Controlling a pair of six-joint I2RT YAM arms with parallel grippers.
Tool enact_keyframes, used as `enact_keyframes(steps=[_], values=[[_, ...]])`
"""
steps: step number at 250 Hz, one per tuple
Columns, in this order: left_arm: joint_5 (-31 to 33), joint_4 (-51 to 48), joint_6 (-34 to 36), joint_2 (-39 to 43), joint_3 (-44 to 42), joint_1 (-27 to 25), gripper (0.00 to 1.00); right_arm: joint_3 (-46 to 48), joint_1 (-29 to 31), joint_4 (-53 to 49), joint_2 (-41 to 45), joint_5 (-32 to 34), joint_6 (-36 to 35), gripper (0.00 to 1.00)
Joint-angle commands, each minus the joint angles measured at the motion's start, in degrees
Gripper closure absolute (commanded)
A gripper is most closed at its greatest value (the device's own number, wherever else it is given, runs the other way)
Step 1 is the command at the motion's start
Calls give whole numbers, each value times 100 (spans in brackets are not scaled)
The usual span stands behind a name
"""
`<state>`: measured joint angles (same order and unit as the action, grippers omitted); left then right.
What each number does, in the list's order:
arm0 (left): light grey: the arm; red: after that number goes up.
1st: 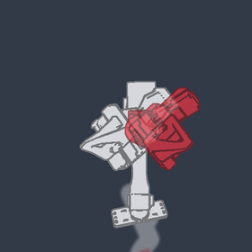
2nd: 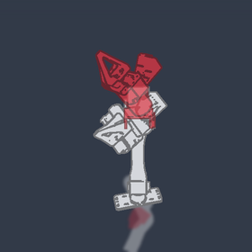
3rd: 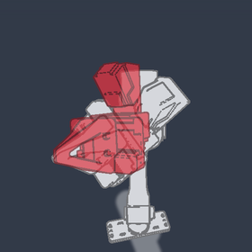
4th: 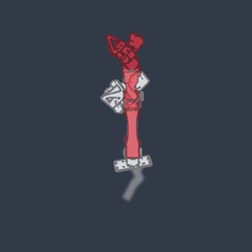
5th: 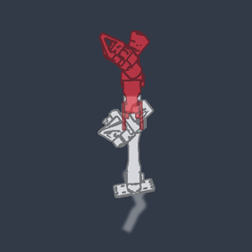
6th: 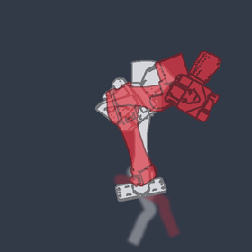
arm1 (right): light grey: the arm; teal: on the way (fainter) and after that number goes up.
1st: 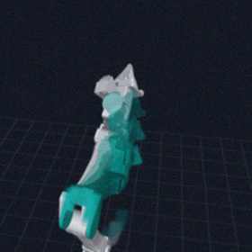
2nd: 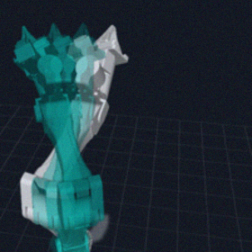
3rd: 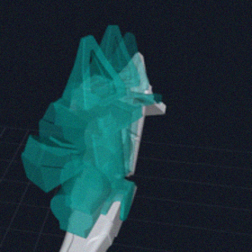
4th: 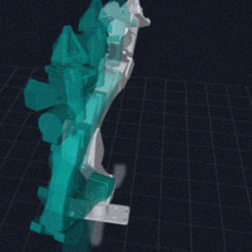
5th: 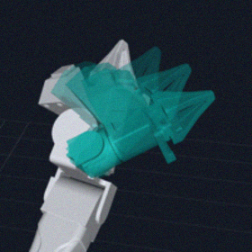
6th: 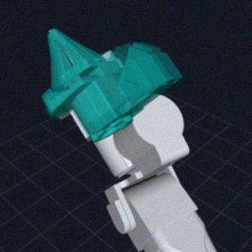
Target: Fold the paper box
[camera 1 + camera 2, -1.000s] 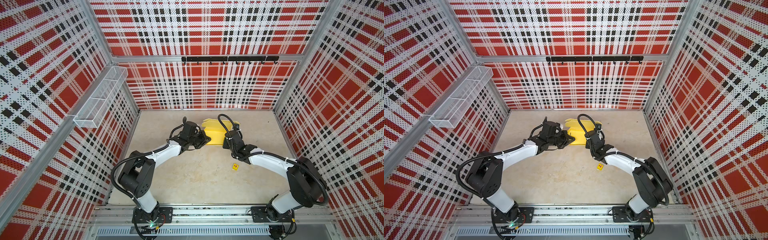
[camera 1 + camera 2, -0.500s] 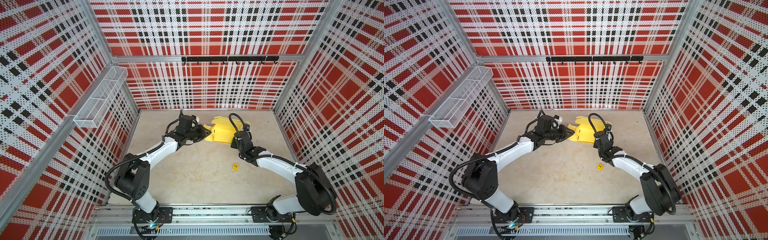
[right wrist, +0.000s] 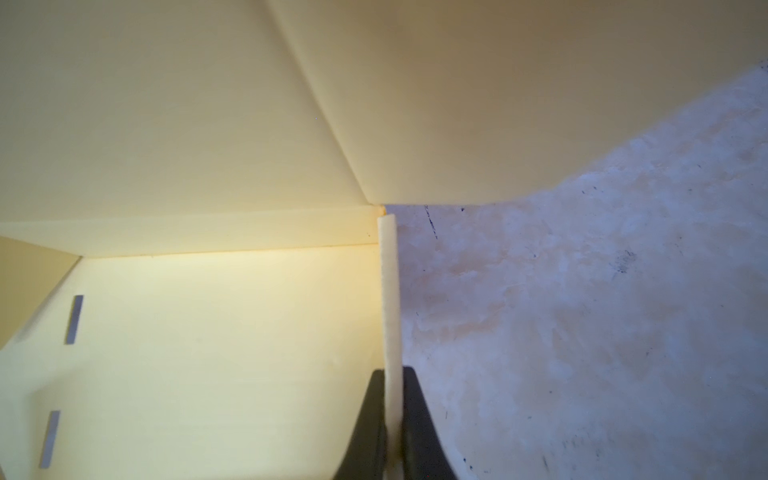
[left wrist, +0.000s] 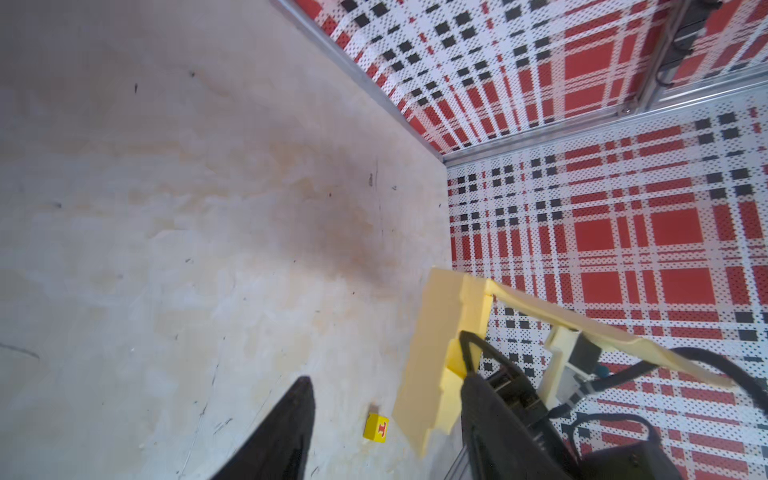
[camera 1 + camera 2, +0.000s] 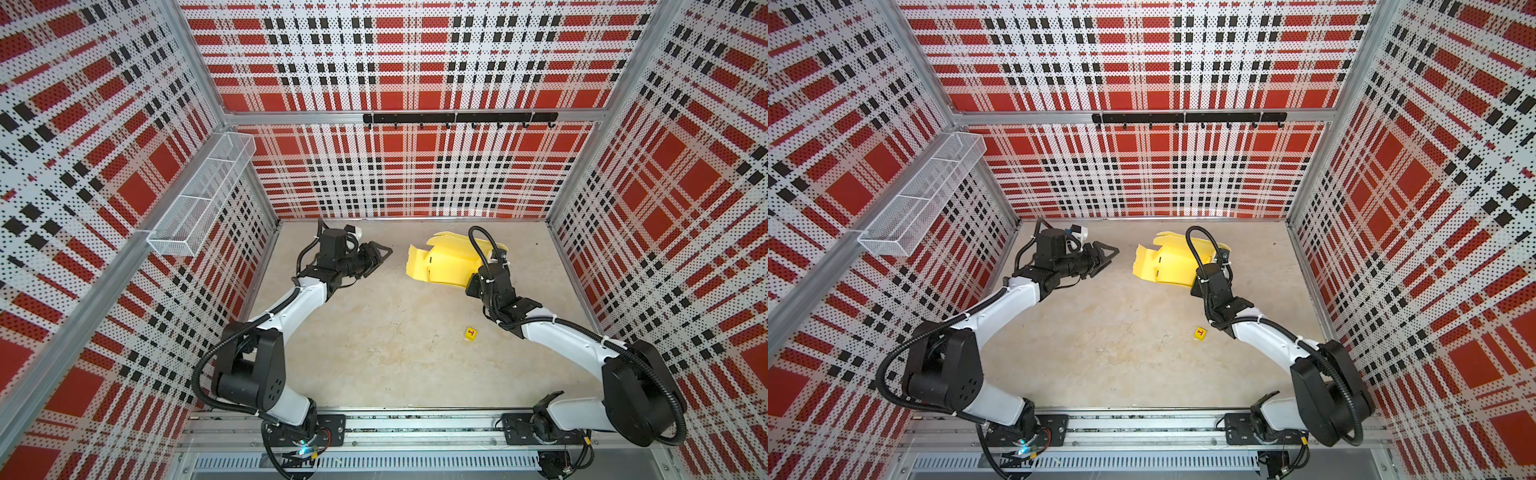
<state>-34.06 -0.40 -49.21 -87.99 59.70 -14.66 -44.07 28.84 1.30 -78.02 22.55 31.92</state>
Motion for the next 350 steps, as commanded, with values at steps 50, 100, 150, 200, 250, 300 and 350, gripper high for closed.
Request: enact_keyframes(steps=[50, 100, 150, 200, 250, 300, 350], values=[[-319, 1677, -580, -112, -486, -121, 29, -22, -19, 472, 93, -280, -81, 100], [-604, 2122, -634, -240, -495, -203, 25, -44, -19, 521, -5, -360, -106, 100], [-757, 2430, -611, -357, -585, -314, 20, -29, -19, 617, -34, -456, -66, 100], [-1004, 2721, -661, -430, -522, -558, 23, -23, -19, 659, -41, -517, -54, 100], [-1034, 2722, -680, -508, -429, -712, 31, -15, -11, 722, -118, -644, 7, 100], [-979, 2721, -651, -544, -433, -749, 38, 24, -2, 761, -127, -641, 33, 100], [-1056, 2721, -666, -402, -419, -685, 33, 58, -1, 732, -95, -579, 25, 100]])
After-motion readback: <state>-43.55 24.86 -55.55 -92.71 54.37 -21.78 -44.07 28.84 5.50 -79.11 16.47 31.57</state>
